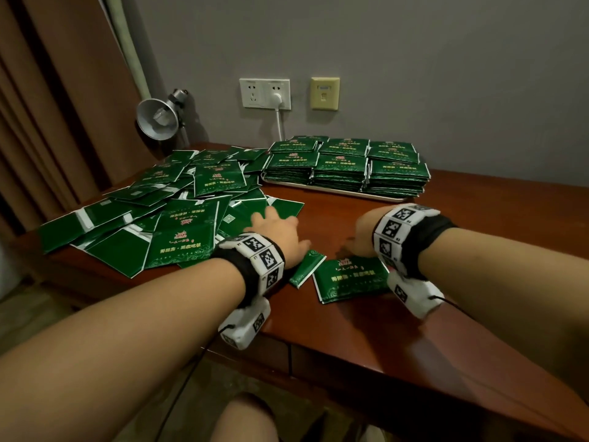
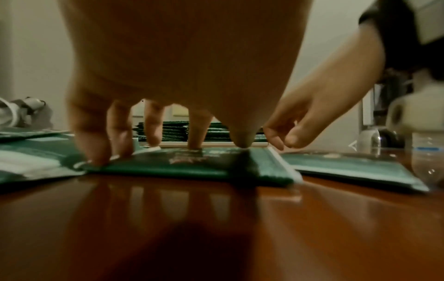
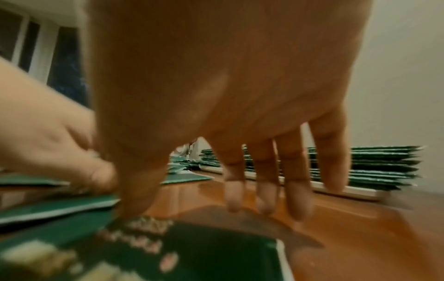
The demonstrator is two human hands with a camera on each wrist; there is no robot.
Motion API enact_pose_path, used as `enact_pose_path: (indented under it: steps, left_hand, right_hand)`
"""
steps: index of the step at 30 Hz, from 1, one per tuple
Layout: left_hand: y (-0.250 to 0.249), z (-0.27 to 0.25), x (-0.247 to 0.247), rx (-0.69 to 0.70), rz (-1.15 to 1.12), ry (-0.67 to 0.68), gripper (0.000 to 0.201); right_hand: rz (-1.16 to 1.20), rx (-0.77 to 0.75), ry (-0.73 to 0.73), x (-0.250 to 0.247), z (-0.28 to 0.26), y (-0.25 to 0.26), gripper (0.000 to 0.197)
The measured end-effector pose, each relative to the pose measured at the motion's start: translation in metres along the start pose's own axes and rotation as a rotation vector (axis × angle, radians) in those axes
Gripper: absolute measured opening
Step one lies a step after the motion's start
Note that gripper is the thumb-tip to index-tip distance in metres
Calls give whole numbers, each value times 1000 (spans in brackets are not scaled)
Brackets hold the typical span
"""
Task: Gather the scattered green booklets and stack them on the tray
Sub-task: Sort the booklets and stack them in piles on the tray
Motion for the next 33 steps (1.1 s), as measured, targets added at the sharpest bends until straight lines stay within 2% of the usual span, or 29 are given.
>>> enact_pose_path:
  steps: [1, 3, 5, 8, 10, 12, 13, 15, 17, 19, 22, 23, 26, 28, 30, 33]
  left_hand:
    - [3, -1, 6, -58, 44, 70, 58]
    - [3, -1, 12, -58, 73, 157, 62]
    - [-3, -1, 12, 24, 28, 166, 46]
    - [-19, -8, 7, 236, -139, 139, 12]
    - [-23, -12, 2, 306, -252, 92, 9]
    - [-17, -14, -3, 238, -222, 6, 24]
    - [-10, -13, -2, 153, -147, -13, 44]
    - [6, -15, 7, -41, 26, 66, 89]
    - [13, -18, 13, -143, 135, 172, 109]
    - [11, -19, 13, -145, 117, 211, 107]
    - [3, -16, 9, -89, -60, 248, 91]
    - [1, -16, 9, -81, -84, 255, 89]
    - [-1, -18, 16, -60, -79, 237, 95]
    - [-3, -15, 21, 2, -134, 228, 98]
    - [-4, -12, 17, 67, -142, 217, 103]
    - [-2, -4, 1, 117, -24, 109, 103]
  right_hand:
    - [24, -33, -53, -5, -8, 0, 67]
    - [41, -140, -53, -7, -14, 4, 79]
    - [10, -184, 11, -3, -15, 11, 86]
    - [-114, -197, 30, 6, -20, 21, 87]
    - [-107, -189, 16, 9, -20, 23, 83]
    - [-66, -170, 2, 8, -21, 19, 77]
    - [-48, -170, -23, 5, -23, 16, 76]
    - [-7, -154, -94, 2, -27, 10, 72]
    - [27, -142, -118, 5, -28, 8, 64]
    - [53, -134, -89, 10, -29, 10, 68]
    - [47, -145, -43, 13, -32, 12, 94]
    - [41, -147, -55, 12, -33, 13, 96]
    - [41, -167, -144, 6, -32, 15, 84]
    - [66, -180, -213, 3, -30, 14, 77]
    - [102, -180, -274, -1, -29, 8, 78]
    - [113, -129, -313, -7, -22, -9, 83]
Point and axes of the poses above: each hand's wrist, its own z-axis towards the middle knuckle, its own x-axis out of the palm, y = z × x, the point moved 6 cm from there along z, towards the middle knuckle, and after that the axes turned 6 degrees about x, right-handed, at the moved point
